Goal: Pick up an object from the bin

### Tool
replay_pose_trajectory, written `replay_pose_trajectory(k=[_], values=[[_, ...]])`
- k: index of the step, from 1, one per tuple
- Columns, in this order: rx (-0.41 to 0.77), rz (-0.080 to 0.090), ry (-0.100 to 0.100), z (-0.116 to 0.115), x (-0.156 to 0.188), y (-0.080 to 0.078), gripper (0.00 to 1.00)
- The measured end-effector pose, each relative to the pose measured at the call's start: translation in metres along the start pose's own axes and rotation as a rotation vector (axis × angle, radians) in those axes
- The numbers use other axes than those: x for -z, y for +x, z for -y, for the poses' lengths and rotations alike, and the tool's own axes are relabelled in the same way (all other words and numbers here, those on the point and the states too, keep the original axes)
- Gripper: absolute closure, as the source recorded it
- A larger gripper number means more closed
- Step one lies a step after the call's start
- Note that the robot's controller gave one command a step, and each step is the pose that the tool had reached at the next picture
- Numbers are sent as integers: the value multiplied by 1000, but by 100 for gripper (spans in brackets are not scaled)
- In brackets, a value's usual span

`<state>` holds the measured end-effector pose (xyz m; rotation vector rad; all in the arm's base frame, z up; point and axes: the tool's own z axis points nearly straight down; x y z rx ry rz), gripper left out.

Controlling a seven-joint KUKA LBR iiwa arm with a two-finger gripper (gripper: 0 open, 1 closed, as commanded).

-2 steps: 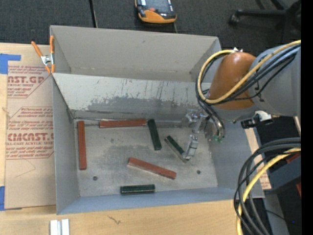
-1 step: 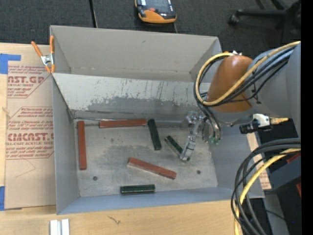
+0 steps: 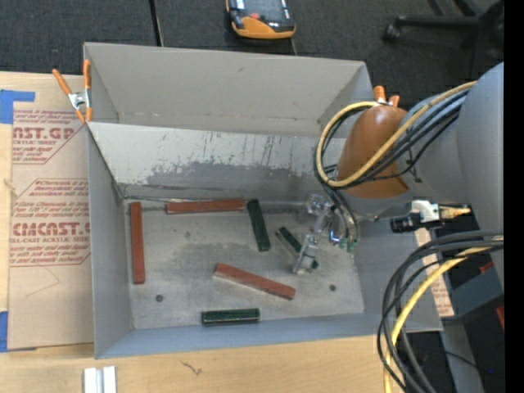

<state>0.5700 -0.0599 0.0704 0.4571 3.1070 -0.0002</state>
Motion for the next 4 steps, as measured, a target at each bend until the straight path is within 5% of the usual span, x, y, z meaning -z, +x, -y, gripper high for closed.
replay_pose_trajectory(k=[1, 4], values=[[-56, -1, -1, 2, 0, 2, 100], [-57, -9, 1, 3, 20, 5, 100]])
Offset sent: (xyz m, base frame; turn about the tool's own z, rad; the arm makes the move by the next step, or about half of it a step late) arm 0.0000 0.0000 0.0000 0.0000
